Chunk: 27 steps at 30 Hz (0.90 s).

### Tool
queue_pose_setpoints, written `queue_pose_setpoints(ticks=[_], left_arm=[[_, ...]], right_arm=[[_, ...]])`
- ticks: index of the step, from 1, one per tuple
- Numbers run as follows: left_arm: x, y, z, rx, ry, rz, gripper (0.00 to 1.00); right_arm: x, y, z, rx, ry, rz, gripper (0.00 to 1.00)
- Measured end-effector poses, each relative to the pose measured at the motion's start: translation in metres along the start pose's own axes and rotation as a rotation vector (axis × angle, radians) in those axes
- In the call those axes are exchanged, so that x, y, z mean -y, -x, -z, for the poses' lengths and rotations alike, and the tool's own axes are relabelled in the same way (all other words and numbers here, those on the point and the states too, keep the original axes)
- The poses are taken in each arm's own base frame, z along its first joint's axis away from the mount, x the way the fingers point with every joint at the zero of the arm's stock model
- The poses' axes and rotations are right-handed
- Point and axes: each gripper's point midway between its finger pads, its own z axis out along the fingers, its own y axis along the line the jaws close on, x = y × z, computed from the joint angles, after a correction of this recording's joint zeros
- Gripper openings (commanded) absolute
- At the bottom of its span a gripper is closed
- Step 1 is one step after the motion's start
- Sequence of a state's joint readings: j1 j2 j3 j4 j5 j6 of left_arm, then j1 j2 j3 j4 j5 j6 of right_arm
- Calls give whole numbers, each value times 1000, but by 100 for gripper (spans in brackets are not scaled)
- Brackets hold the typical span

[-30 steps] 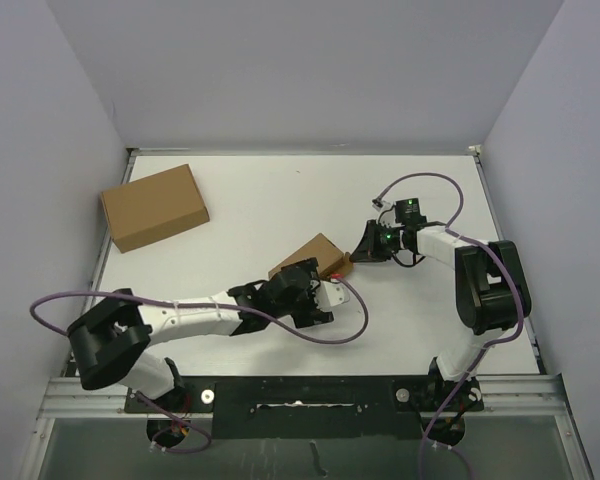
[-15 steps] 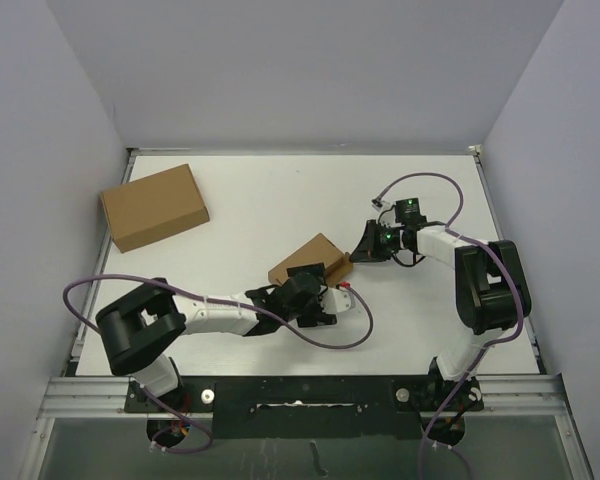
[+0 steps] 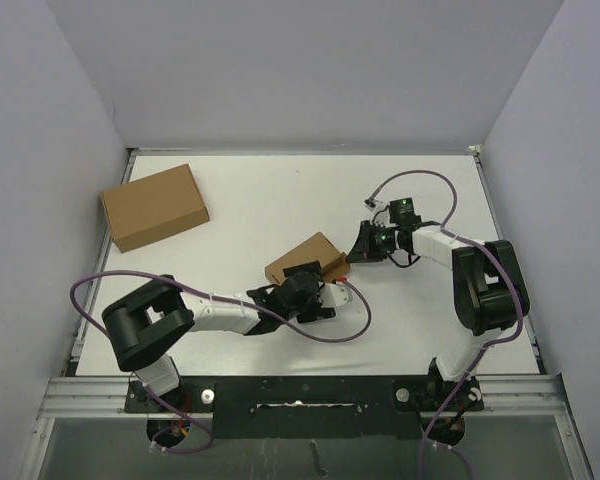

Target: Fold the paper box

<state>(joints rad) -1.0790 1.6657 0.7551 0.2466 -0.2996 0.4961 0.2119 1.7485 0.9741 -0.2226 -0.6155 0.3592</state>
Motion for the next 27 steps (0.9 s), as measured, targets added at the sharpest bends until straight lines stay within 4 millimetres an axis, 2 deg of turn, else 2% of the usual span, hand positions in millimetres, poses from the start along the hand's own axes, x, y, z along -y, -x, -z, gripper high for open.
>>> queue_pose_setpoints(ticks=[11, 27], left_arm=[[-13, -5, -5, 34, 15, 99, 76], [-21, -5, -6, 71, -9, 176, 65]], right_arm=[[0, -1, -4, -4, -23, 88, 0], [-3, -1, -6, -1, -36, 156, 0]])
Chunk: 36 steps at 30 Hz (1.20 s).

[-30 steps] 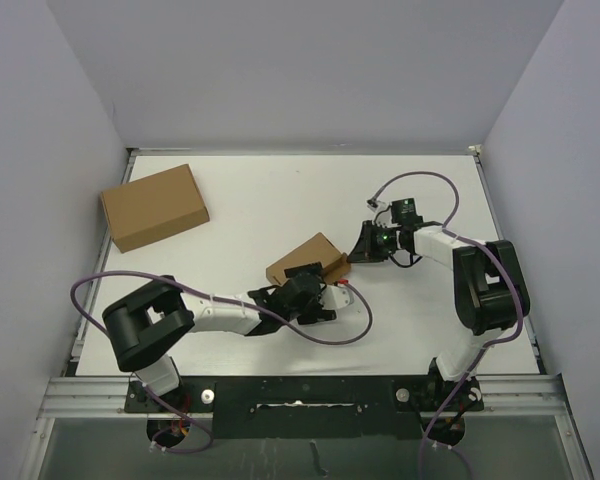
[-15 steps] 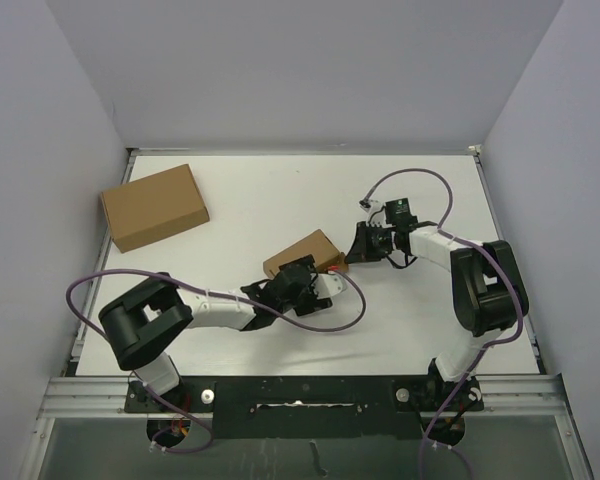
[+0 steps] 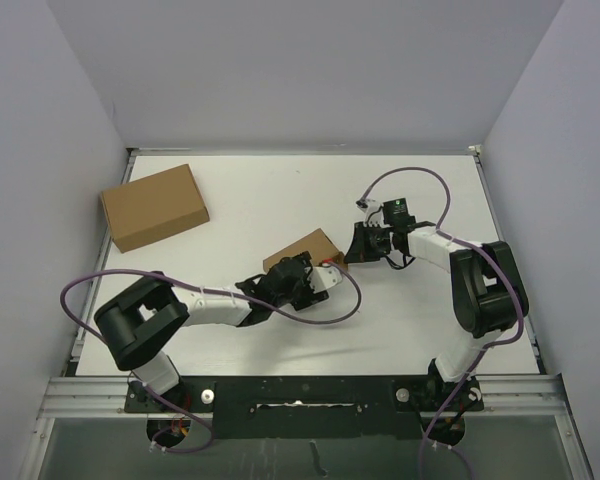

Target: Fold the paper box

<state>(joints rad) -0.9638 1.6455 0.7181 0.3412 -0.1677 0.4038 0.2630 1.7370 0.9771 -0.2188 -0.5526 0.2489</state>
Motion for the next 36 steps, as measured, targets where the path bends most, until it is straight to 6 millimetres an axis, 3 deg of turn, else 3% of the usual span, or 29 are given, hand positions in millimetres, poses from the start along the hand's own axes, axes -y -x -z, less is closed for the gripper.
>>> queue_pose_setpoints(ticks=[36], left_arm=[[-6, 0, -3, 33, -45, 63, 61]], right_arm=[[-4, -6, -1, -1, -20, 117, 0]])
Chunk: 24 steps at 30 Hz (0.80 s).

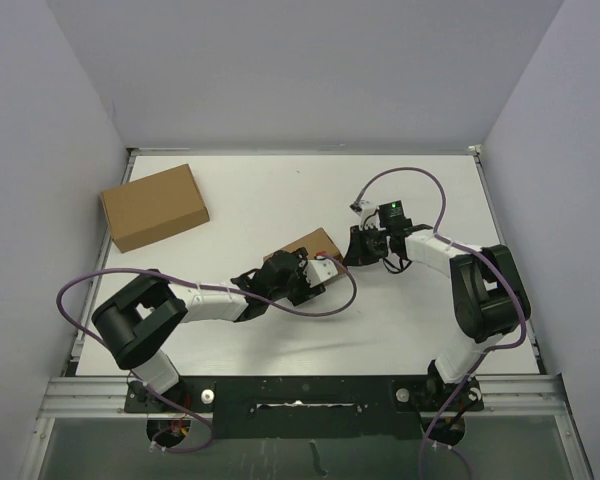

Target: Fold the paper box

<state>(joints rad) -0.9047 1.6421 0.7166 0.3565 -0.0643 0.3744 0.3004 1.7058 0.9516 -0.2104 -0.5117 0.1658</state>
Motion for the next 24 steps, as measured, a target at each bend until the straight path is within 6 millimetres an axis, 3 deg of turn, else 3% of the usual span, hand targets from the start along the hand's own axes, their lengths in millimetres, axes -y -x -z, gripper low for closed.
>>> queue_pose_setpoints(ticks=[24], left_arm=[[0, 0, 0, 6, -14, 12, 60]], right_arm=[[2, -13, -1, -30, -7, -10, 0]])
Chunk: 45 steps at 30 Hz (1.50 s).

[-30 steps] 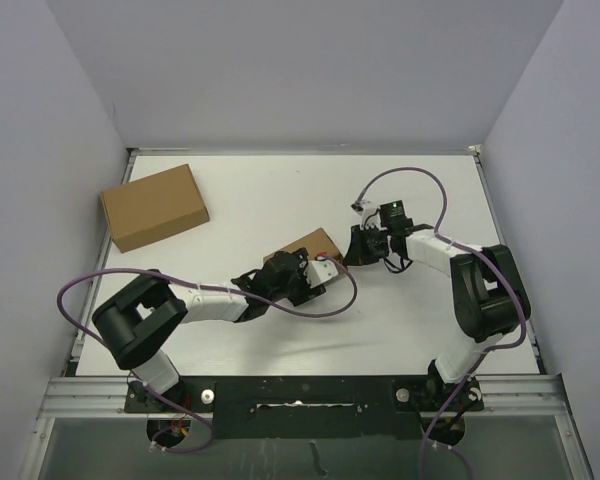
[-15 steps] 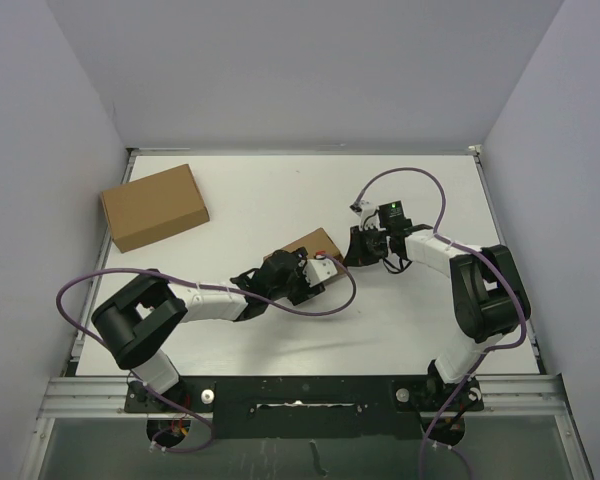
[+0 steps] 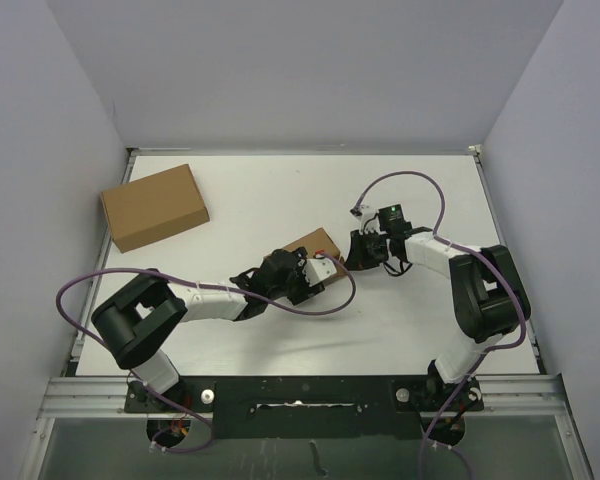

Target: Fold the paper box

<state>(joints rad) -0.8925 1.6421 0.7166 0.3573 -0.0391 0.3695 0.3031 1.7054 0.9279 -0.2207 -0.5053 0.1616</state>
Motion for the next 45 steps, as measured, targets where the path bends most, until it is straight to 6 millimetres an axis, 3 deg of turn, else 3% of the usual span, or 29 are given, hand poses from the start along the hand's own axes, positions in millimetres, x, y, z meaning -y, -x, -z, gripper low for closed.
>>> queue_pose_setpoints(ticks=[45], left_arm=[[0, 2, -1, 17, -29, 9, 59]], right_arm=[[-6, 9, 5, 5, -84, 122, 0]])
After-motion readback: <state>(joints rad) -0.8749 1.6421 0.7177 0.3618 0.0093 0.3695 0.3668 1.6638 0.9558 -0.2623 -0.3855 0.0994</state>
